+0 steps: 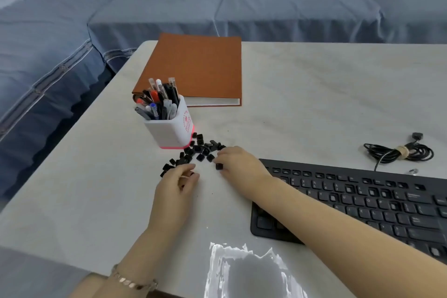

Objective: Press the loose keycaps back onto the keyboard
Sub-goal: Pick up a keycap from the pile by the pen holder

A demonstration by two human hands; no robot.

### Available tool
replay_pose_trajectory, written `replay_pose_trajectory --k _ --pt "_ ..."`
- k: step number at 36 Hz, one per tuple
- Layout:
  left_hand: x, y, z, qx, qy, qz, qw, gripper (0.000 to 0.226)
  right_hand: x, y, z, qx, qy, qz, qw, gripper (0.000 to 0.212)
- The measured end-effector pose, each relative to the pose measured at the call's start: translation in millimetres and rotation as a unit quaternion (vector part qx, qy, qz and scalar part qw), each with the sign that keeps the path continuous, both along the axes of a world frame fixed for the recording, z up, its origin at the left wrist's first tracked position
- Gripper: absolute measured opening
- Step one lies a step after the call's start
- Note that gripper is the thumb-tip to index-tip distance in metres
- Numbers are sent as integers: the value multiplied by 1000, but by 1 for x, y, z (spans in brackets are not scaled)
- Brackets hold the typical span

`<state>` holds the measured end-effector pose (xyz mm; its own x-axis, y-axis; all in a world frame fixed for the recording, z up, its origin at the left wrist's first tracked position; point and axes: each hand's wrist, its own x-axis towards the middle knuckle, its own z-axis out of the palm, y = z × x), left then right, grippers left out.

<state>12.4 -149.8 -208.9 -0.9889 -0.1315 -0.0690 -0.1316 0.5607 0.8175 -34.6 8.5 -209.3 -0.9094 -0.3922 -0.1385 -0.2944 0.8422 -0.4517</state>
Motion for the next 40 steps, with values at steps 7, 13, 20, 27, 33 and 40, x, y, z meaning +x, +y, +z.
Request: replay_pose_trajectory --k 7,13,20,27,33,40 --pt "7 2 27 367 -119 106 916 17 -4 -3 -14 117 39 58 991 29" --pt "15 7 35 453 -142 86 876 19 11 3 -13 193 73 100 973 29" --pt "22 9 39 466 -147 67 870 21 24 7 -9 216 96 125 963 28" --pt "29 6 39 458 -143 84 873 21 23 8 -13 153 38 91 983 34" --pt "32 8 35 442 -155 91 879 19 36 10 5 -304 -88 -235 919 21" --pt "37 35 29 399 -161 32 902 18 69 51 33 -614 -329 -365 618 30"
